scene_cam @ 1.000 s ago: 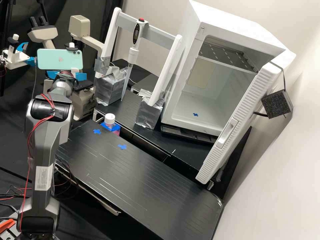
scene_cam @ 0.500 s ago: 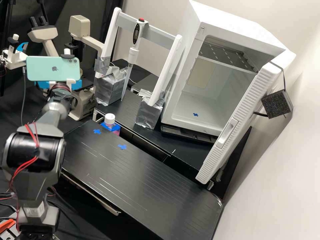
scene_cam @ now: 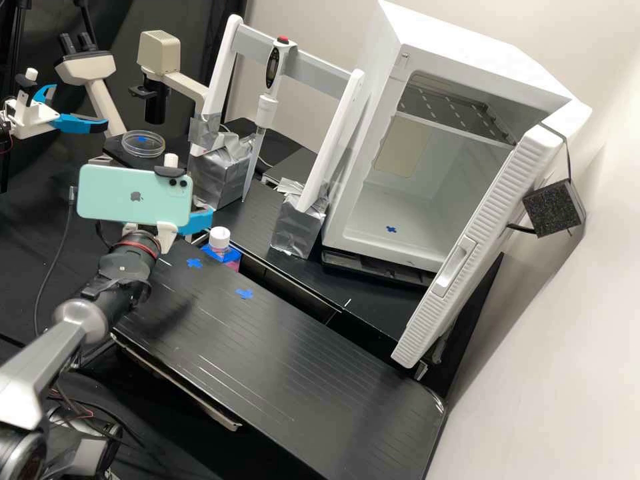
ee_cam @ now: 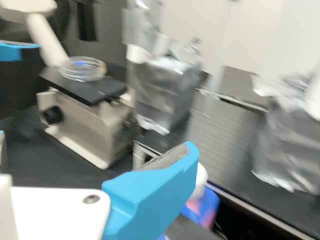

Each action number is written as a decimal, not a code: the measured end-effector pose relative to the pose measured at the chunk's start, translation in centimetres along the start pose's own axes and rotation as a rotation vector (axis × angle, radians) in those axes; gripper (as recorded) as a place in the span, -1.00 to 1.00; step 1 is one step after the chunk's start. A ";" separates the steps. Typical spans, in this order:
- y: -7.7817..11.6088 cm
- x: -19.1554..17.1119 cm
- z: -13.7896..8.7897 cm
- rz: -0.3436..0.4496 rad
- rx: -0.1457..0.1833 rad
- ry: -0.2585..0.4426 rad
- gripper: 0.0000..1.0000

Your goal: Move the petri dish to the microscope

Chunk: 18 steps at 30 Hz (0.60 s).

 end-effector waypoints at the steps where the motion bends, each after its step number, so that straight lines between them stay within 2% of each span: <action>1: -0.1 -0.2 0.5 0.011 0.017 -0.020 1.00; 3: -0.2 -0.8 1.8 0.039 0.044 -0.063 1.00; 7: -0.2 -2.5 4.2 0.139 0.144 -0.151 1.00; 9: -0.3 -3.3 5.0 0.189 0.200 -0.173 1.00; 12: -0.5 -3.8 5.6 0.213 0.255 -0.175 1.00; 15: -0.7 -4.0 5.9 0.210 0.276 -0.159 1.00; 18: -0.7 -4.1 6.0 0.213 0.285 -0.142 1.00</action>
